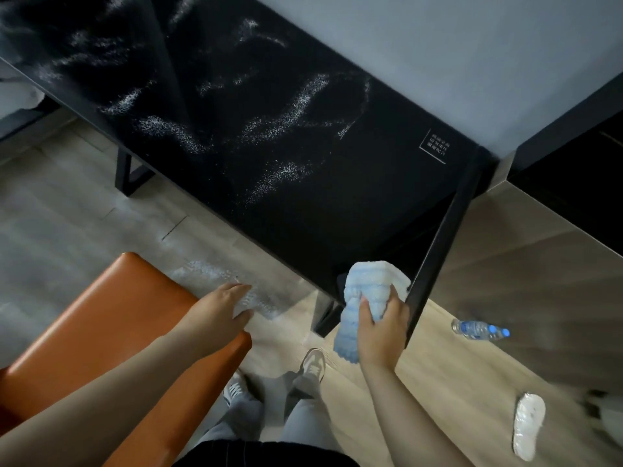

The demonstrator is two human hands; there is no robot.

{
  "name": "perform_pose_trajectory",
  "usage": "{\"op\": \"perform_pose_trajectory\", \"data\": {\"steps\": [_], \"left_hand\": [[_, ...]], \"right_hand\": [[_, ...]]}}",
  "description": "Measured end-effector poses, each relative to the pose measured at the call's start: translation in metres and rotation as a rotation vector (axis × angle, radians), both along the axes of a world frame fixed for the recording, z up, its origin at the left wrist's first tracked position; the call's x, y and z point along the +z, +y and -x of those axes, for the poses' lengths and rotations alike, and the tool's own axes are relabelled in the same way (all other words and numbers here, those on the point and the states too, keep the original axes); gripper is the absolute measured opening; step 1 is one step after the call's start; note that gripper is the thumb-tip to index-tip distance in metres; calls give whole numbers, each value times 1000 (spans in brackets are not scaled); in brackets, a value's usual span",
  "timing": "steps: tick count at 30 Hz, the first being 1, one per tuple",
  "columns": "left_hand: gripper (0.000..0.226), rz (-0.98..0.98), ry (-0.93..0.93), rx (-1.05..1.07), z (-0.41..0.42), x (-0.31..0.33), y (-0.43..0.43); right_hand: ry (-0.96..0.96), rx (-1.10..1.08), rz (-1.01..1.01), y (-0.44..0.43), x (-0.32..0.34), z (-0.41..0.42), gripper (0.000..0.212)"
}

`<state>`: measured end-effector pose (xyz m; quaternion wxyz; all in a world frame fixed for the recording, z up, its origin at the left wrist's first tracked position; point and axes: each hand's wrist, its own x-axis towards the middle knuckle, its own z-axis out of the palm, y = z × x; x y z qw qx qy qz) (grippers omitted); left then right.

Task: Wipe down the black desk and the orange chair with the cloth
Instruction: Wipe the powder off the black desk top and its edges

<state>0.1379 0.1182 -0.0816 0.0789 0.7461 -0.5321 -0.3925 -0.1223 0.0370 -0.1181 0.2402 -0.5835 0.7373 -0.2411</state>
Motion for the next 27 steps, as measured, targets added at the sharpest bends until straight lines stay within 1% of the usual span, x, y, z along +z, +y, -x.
{"op": "perform_pose_trajectory", "data": {"steps": [5,9,11,13,18,21,24,27], "left_hand": [[53,1,-16,29,-6,1,3],[52,-18,-35,73,-22,4,11],[52,-23,-44,107,-35,5,18],[52,-14,-56,123,-47,8,27],[52,33,-66,167,-70,20,31],[54,56,-63,171,-76,30,25],[57,100,-70,171,-78,39,11],[57,129,-69,161,-81,44,-21]], "right_hand": [[-140,133,-47,-7,0,-55,52],[-227,321,-141,-6,7,-103,49],[-189,452,-144,-3,12,-119,48],[-155,527,-95,2,20,-127,48],[-233,449,-6,-7,41,-120,45],[-231,400,28,-26,55,-111,42],[-233,359,55,-52,67,-103,42],[-221,343,93,-91,77,-97,40]]}}
